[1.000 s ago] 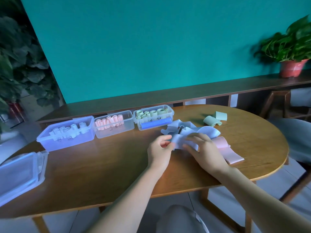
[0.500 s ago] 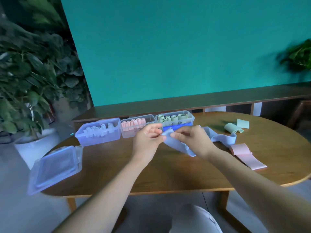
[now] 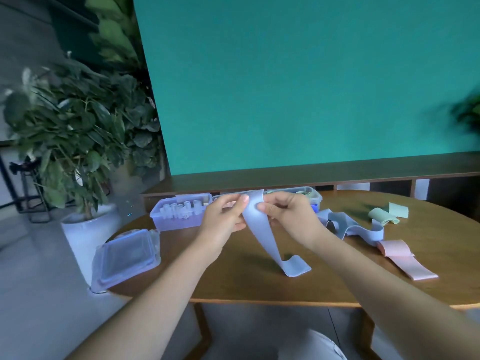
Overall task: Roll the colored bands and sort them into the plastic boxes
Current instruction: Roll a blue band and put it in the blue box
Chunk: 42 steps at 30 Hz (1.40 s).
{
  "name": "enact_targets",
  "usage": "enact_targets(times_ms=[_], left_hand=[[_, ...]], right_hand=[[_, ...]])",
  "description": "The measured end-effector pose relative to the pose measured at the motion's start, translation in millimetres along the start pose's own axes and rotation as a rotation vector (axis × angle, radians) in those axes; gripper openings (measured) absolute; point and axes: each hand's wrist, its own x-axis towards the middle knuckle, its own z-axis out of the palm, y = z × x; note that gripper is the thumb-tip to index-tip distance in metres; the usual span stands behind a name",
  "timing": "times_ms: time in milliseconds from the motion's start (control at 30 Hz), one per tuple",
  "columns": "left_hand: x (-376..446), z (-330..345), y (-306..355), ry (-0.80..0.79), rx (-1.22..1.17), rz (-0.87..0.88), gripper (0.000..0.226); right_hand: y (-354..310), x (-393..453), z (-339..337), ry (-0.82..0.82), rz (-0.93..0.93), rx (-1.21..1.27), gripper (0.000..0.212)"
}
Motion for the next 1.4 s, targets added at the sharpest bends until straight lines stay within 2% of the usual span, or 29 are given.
enact_targets(times_ms=[100, 200, 367, 433, 500, 600, 667, 767, 867, 933, 1000, 1067, 1100, 1200, 1300, 1400], left_hand=[[-2.0, -8.1, 16.9, 0.037, -0.104, 0.004, 0.016], [-3.6, -16.9, 35.2, 0.048, -0.088, 0.065, 0.018], [-10.9, -22.9, 70.4, 0.059, -0.067, 0.161, 0.021], [-13.1, -22.2, 80.9, 0.076, -0.068, 0.197, 0.022], [-13.4, -21.4, 89.0, 0.135, -0.068, 0.248, 0.022], [-14.2, -18.7, 98.6, 0.23, 0.007, 0.309, 0.009], [-17.6, -15.6, 104.6, 0.19, -0.001, 0.283, 0.006], [-20.4, -15.9, 109.0, 0.101, -0.047, 0.254, 0.024], [-20.3, -17.9, 108.7, 0.06, -0.026, 0.267, 0.027], [-18.8, -16.3, 106.4, 0.077, 0.001, 0.296, 0.021], [-16.8, -15.0, 104.1, 0.1, 0.017, 0.313, 0.011], [-16.0, -14.7, 103.5, 0.094, 0.005, 0.308, 0.011], [-15.8, -15.0, 104.1, 0.086, -0.008, 0.306, 0.011], [-15.3, -17.2, 108.7, 0.043, -0.002, 0.329, 0.013], [-11.5, -21.4, 112.8, -0.008, 0.036, 0.376, 0.015], [-4.8, -24.9, 114.2, -0.017, 0.059, 0.399, 0.016]], right_hand=[[-12.8, -0.1, 10.0, -0.044, 0.019, 0.092, 0.003], [-25.8, -0.4, 15.2, -0.074, -0.012, 0.101, 0.007], [-58.4, 1.2, 19.4, -0.029, -0.043, 0.206, 0.015], [-70.4, 2.9, 20.8, -0.011, -0.071, 0.237, 0.013], [-79.9, 4.3, 22.8, -0.002, -0.101, 0.238, 0.011], [-89.8, 5.6, 26.2, 0.037, -0.153, 0.236, 0.013], [-95.8, 4.5, 29.3, 0.033, -0.178, 0.235, 0.016], [-100.8, 3.3, 29.4, -0.034, -0.158, 0.256, 0.023], [-97.6, 4.3, 26.0, -0.064, -0.166, 0.194, 0.026], [-93.8, 5.4, 25.3, -0.025, -0.209, 0.101, 0.022], [-88.3, 8.9, 25.0, 0.083, -0.253, 0.047, 0.014], [-83.9, 14.6, 23.2, 0.172, -0.269, 0.029, 0.005], [-83.5, 16.6, 22.4, 0.179, -0.262, 0.024, 0.01], [-89.4, 21.5, 18.6, 0.117, -0.205, 0.125, 0.032], [-100.5, 26.3, 12.1, 0.012, -0.179, 0.24, 0.019], [-102.5, 34.4, 7.9, -0.014, -0.184, 0.243, 0.014]])
